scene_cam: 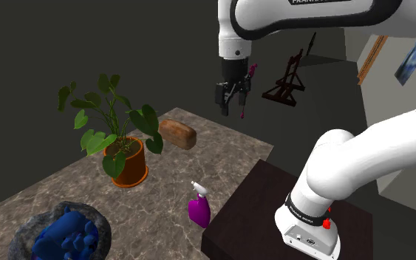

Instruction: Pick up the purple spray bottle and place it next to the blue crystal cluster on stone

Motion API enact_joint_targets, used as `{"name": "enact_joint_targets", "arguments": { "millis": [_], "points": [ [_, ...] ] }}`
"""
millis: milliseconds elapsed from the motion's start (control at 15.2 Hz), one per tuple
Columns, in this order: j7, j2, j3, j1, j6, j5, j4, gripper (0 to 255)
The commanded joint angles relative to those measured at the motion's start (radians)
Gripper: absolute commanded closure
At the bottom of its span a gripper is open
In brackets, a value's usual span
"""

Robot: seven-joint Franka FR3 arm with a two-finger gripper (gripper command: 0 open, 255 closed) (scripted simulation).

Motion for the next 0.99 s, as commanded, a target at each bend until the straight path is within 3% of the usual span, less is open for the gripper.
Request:
{"name": "enact_joint_targets", "arguments": {
  "millis": [0,924],
  "points": [
    [-0.001,0.055,0.009,0.005,0.050,0.007,-0.022,0],
    [0.024,0.516,0.090,0.053,0.355,0.047,-0.050,0]
  ]
}}
